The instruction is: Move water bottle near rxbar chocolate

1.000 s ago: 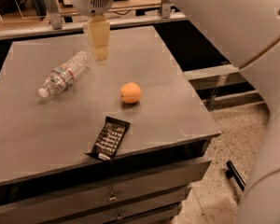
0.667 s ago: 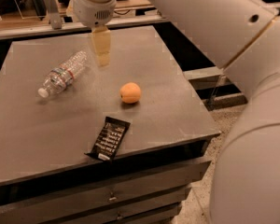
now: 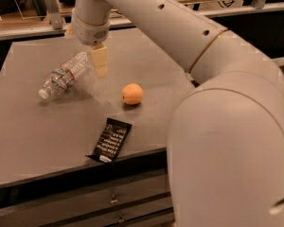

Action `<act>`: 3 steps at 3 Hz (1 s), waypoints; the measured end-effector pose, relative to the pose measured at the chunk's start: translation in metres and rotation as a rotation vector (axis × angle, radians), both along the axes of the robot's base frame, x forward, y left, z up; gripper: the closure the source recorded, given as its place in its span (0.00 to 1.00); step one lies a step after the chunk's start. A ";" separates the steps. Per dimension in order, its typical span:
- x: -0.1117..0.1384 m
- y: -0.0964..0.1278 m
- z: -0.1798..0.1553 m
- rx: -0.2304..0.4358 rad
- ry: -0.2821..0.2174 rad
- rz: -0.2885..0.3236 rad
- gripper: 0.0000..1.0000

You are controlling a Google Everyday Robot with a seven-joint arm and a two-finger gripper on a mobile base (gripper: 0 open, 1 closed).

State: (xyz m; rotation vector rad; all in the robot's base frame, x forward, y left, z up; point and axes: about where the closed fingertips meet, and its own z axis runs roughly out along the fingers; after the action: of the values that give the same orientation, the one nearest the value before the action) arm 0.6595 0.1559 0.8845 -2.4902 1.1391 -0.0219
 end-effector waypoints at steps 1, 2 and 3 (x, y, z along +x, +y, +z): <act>0.008 0.019 -0.018 -0.014 0.008 0.059 0.00; 0.009 0.041 -0.034 -0.050 0.012 0.123 0.00; 0.006 0.058 -0.046 -0.085 0.016 0.182 0.17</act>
Offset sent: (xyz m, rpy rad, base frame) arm 0.0096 0.0639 -0.0471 -0.0960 0.0135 0.2000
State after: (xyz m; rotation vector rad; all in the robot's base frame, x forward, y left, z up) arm 0.6657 0.2138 0.8388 -2.6643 0.9317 0.0013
